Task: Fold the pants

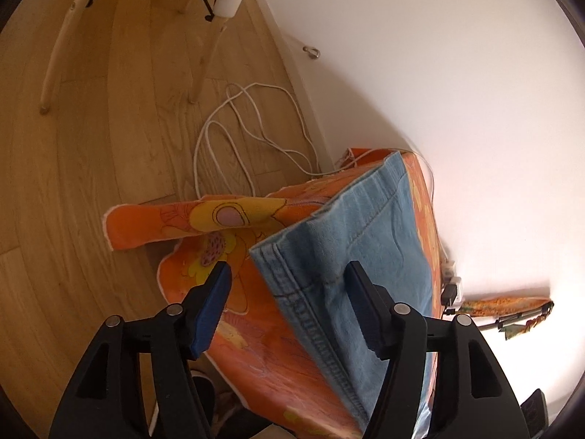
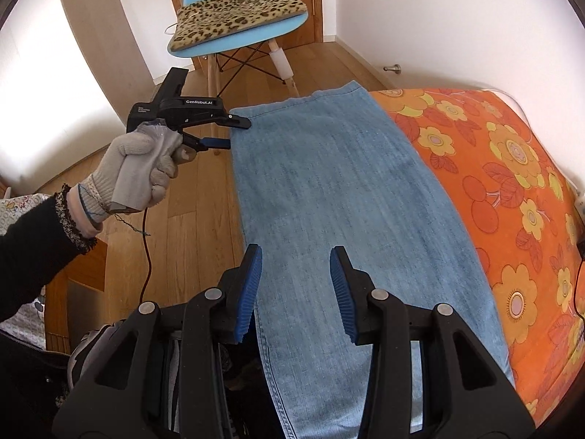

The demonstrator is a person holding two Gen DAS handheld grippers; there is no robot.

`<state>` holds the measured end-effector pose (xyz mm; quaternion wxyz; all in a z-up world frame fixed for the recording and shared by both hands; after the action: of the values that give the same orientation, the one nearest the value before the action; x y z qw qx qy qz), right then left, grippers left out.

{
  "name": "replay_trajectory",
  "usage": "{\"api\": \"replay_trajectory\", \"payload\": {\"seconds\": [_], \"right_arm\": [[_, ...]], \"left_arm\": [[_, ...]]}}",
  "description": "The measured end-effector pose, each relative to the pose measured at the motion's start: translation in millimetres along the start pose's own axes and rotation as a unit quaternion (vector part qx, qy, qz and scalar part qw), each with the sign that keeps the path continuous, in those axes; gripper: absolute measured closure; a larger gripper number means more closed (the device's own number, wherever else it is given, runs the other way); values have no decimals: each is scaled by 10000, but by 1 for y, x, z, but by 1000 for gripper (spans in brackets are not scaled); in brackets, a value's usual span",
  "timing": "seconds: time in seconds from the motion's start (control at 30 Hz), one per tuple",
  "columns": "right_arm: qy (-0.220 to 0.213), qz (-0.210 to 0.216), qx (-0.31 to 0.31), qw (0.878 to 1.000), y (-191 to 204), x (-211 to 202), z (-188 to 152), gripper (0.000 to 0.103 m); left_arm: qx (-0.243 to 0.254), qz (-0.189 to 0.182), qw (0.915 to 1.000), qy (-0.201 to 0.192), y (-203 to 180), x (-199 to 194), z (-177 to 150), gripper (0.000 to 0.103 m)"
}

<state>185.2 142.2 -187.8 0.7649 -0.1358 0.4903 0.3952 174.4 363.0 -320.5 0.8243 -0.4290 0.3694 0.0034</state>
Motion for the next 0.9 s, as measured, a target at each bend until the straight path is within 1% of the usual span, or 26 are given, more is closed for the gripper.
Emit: {"api": "replay_trajectory", "payload": {"seconds": [0.17, 0.23, 0.3, 0.33, 0.37, 0.4, 0.43, 0.53, 0.6, 0.63, 0.7, 0.77, 0.83, 0.87, 0.9], "right_arm": [[-27, -40, 89, 9999, -6, -1, 2, 63], [-43, -68, 109, 9999, -10, -3, 3, 63], [-65, -92, 132, 9998, -13, -5, 3, 63], [-67, -88, 151, 9998, -15, -6, 3, 63], [-71, -86, 177, 9998, -16, -6, 4, 63], [-84, -85, 208, 9997, -18, -5, 5, 63], [-96, -78, 235, 9996, -19, -5, 6, 63], [-143, -36, 312, 9994, -21, -4, 12, 63], [-157, 16, 375, 9992, -22, -4, 16, 63], [-162, 47, 422, 9990, -23, -4, 19, 63], [-167, 92, 528, 9984, -26, -3, 25, 63], [-174, 121, 709, 9973, -31, 0, 33, 63], [-207, 133, 912, 9955, -39, 3, 42, 62], [-224, 150, 1020, 9944, -43, 4, 47, 59], [-241, 188, 1132, 9931, -46, 6, 52, 53]], "left_arm": [[-141, -143, 9994, -280, -3, 1, 9, 38], [-54, -91, 9993, -370, -7, -2, 12, 40], [43, -20, 9992, -399, -11, -5, 13, 54], [91, 49, 9992, -397, -12, -6, 13, 65], [139, 111, 9990, -414, -12, -8, 14, 69], [166, 91, 9989, -434, -14, -10, 14, 72], [200, 108, 9987, -446, -15, -11, 14, 78], [430, 310, 9972, -525, -20, -18, 16, 83], [744, 468, 9941, -641, -32, -23, 17, 85], [932, 532, 9918, -698, -40, -27, 18, 85], [1387, 549, 9855, -808, -62, -35, 18, 86], [1987, 492, 9751, -859, -90, -41, 13, 86], [2523, 430, 9633, -808, -115, -44, 4, 86], [2801, 400, 9562, -748, -128, -43, -3, 86], [2994, 377, 9509, -692, -138, -43, -10, 86]]}}
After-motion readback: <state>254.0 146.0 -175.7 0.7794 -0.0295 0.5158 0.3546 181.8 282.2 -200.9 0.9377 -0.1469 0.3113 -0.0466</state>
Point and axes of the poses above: each gripper's, at about its wrist camera, not at the fingertips, and x roughly the way its jaws point, y to its left, z to its top, the point moved 9 cm from there along x, roughly the way its jaws point, and after that the axes turned 14 degrees about x, right-handed, at the moved point
